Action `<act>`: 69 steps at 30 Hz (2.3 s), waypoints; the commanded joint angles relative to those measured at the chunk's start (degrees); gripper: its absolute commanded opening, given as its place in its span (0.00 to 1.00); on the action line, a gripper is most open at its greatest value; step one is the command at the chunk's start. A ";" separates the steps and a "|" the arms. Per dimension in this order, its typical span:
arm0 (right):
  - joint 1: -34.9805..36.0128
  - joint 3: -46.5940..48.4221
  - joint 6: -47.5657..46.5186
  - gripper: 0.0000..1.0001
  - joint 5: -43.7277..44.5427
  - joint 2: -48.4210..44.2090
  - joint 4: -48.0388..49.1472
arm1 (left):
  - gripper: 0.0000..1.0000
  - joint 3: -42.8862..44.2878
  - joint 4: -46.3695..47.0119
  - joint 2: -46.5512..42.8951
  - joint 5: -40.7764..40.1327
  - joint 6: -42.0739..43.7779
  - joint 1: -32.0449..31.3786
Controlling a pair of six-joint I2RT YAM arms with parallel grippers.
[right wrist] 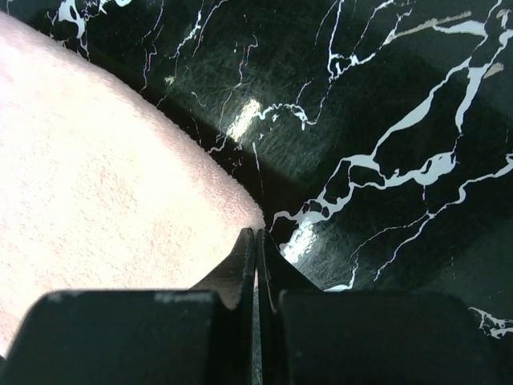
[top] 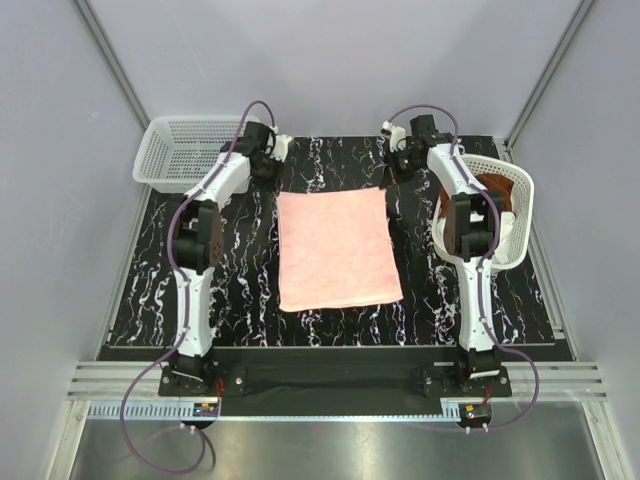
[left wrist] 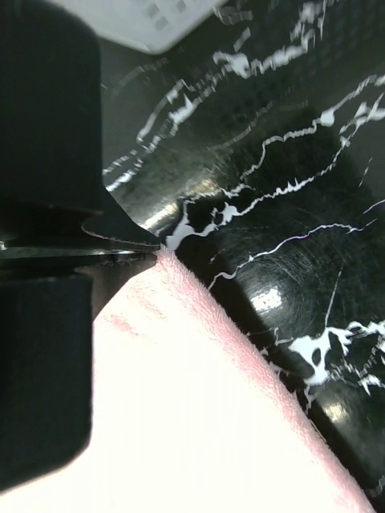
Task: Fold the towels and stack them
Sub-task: Fold the towel
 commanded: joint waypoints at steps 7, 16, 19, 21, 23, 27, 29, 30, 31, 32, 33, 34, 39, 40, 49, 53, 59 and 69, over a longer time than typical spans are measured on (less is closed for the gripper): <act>-0.08 -14.86 3.37 0.00 2.23 -15.56 11.35 | 0.00 -9.04 3.98 -15.22 -5.27 -0.18 -2.95; 0.01 -35.94 8.20 0.00 2.68 -30.06 20.49 | 0.00 -20.91 4.77 -26.90 -6.33 -1.76 -4.36; 0.01 -41.83 9.96 0.00 2.85 -34.73 21.63 | 0.00 -24.78 4.95 -30.86 -5.89 -2.64 -5.50; 0.01 -45.00 11.36 0.00 3.46 -38.58 22.60 | 0.00 -27.76 5.03 -33.40 -5.89 -3.26 -5.94; 0.01 -48.70 12.42 0.00 4.43 -40.79 23.57 | 0.00 -30.23 5.21 -35.08 -5.81 -4.13 -6.65; 0.01 -53.80 15.49 0.00 5.40 -45.97 23.75 | 0.00 -35.32 5.65 -39.21 -5.10 -6.24 -7.96; -0.08 -57.75 18.29 0.00 5.66 -47.65 24.62 | 0.00 -37.87 5.74 -41.23 -5.54 -7.39 -9.37; 0.01 -59.24 19.18 0.00 5.58 -49.40 25.24 | 0.00 -38.67 5.48 -41.85 -5.89 -7.74 -9.90; 0.01 -62.13 20.67 0.00 4.53 -50.11 26.55 | 0.00 -39.20 5.21 -42.46 -6.15 -8.44 -10.95; 0.10 -63.55 21.47 0.00 4.09 -50.90 27.17 | 0.00 -40.77 5.12 -43.69 -6.51 -8.71 -11.48; 0.10 -64.78 22.70 0.00 3.91 -52.56 27.52 | 0.00 -41.48 4.69 -44.14 -8.08 -8.71 -12.01; 0.10 -67.23 23.23 0.00 4.34 -53.45 27.96 | 0.00 -42.18 4.42 -44.49 -8.27 -10.27 -12.97; 0.10 -72.25 27.18 0.00 5.40 -58.72 26.83 | 0.00 -47.98 3.81 -47.38 -8.62 -13.45 -14.47; 0.10 -72.88 27.71 0.00 5.14 -59.34 26.83 | 0.00 -48.60 3.89 -47.91 -8.53 -13.80 -14.73; 0.10 -79.03 31.23 0.00 5.49 -64.09 24.54 | 0.00 -51.94 2.14 -51.08 -9.67 -16.18 -15.88; 0.18 -80.53 32.73 0.00 5.84 -63.57 24.37 | 0.00 -54.75 3.36 -51.61 -7.92 -17.32 -16.40; 0.10 -82.63 35.80 0.02 8.30 -62.51 21.20 | 0.00 -56.87 3.28 -51.35 -7.30 -19.08 -18.07; 0.10 -86.51 39.93 0.23 10.14 -66.02 18.84 | 0.07 -59.07 1.00 -51.53 -6.42 -21.97 -19.83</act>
